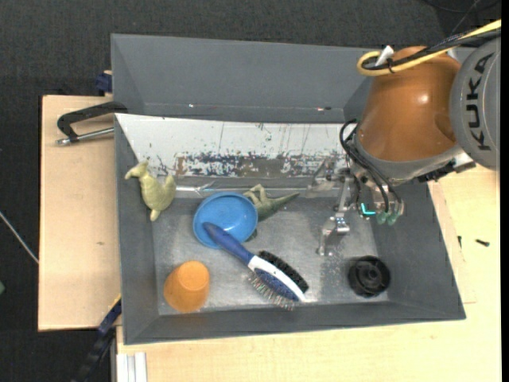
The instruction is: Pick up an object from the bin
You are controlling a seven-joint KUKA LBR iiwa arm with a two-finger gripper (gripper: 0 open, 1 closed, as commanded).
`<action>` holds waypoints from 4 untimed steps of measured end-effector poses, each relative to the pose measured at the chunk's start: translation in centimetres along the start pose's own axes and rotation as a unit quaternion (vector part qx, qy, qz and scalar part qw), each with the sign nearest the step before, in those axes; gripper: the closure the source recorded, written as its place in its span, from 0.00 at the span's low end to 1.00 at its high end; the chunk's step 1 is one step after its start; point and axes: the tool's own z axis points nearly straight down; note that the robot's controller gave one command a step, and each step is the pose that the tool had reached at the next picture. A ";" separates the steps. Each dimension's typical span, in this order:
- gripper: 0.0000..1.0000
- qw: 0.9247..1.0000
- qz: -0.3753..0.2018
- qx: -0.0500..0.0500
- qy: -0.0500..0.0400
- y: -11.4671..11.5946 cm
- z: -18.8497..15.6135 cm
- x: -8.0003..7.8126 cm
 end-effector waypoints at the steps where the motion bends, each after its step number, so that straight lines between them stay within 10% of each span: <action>1: 0.00 0.998 0.057 -0.001 -0.011 7.9 12.1 1.2; 4: 0.00 0.946 0.324 -0.004 -0.006 7.3 13.7 3.0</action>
Offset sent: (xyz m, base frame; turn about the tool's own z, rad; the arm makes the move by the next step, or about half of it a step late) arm -0.0193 0.0862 -0.1395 0.1178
